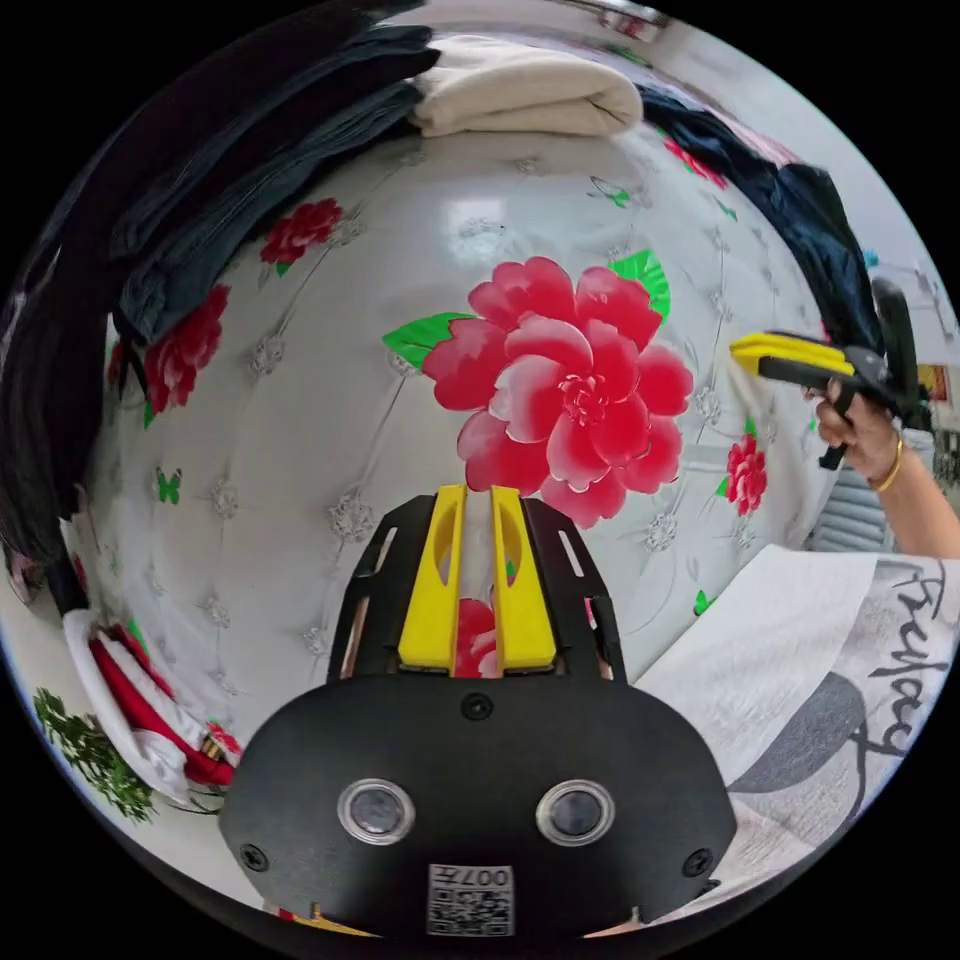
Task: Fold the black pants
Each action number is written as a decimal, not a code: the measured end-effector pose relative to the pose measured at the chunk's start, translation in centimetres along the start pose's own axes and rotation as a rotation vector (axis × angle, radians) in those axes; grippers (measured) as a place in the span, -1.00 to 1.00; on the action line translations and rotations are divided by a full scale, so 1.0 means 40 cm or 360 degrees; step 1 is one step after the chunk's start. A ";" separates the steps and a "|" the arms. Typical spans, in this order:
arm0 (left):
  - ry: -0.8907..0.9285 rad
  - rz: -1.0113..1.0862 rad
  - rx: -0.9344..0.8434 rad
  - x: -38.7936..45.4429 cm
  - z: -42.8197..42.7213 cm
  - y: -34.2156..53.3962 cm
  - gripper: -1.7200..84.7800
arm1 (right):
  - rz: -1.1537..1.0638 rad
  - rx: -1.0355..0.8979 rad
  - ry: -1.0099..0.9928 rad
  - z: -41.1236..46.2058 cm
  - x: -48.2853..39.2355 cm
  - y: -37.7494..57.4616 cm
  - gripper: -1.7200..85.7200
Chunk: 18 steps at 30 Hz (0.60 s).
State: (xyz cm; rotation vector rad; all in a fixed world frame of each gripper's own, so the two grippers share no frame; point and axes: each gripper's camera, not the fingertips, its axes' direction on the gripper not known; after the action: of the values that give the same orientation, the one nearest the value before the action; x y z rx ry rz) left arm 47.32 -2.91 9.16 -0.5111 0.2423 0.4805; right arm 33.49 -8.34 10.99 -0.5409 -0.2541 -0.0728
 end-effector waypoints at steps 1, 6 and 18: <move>-0.0021 0.0015 0.0000 0.007 -0.001 -0.001 -0.85 | 0.0087 0.0080 0.0054 -0.025 0.029 0.010 -0.85; -0.0017 -0.0040 0.0047 0.003 -0.006 0.006 -0.87 | 0.0658 0.0456 0.0551 -0.209 0.241 0.116 -0.79; 0.0086 -0.0113 0.0062 -0.069 0.016 0.033 -0.85 | 0.1469 0.0673 0.0883 -0.433 0.668 0.333 -0.80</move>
State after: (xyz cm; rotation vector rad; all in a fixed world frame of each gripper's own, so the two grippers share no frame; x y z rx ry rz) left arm 44.38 -2.61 10.11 -0.4934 0.2840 0.3928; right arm 64.90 -5.96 -3.07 -0.1602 0.5269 0.7071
